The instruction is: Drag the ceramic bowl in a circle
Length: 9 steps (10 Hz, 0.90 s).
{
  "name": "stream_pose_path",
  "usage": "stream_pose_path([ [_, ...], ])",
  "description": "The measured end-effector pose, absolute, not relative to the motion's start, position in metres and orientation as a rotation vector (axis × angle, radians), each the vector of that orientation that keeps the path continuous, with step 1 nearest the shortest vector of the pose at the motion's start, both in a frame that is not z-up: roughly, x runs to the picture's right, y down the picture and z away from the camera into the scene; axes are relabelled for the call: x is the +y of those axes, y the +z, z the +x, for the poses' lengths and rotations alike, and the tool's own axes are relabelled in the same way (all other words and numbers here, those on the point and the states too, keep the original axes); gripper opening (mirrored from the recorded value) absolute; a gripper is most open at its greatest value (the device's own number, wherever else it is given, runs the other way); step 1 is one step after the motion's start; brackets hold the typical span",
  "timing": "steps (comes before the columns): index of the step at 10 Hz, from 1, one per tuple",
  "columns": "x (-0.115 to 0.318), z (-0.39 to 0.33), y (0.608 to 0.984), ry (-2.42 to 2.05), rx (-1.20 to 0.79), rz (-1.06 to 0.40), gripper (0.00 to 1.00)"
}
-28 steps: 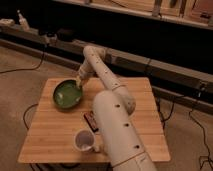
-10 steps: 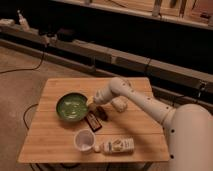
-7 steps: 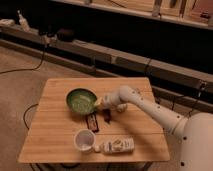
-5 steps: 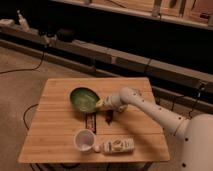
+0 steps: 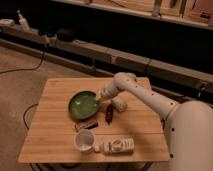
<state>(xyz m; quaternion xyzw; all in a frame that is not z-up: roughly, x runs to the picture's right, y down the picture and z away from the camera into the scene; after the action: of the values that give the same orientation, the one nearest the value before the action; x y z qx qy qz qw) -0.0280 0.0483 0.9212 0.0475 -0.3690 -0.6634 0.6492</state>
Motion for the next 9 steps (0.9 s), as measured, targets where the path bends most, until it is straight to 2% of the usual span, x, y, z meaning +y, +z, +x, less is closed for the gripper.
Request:
stream_pose_path([
  [3, 0.019, -0.044, 0.946, -1.516, -0.82, 0.08, 0.0],
  [6, 0.021, -0.079, 0.97, -1.435, -0.86, 0.091, 0.0],
  [9, 0.034, -0.15, 0.954, -1.509, -0.988, 0.18, 0.0],
])
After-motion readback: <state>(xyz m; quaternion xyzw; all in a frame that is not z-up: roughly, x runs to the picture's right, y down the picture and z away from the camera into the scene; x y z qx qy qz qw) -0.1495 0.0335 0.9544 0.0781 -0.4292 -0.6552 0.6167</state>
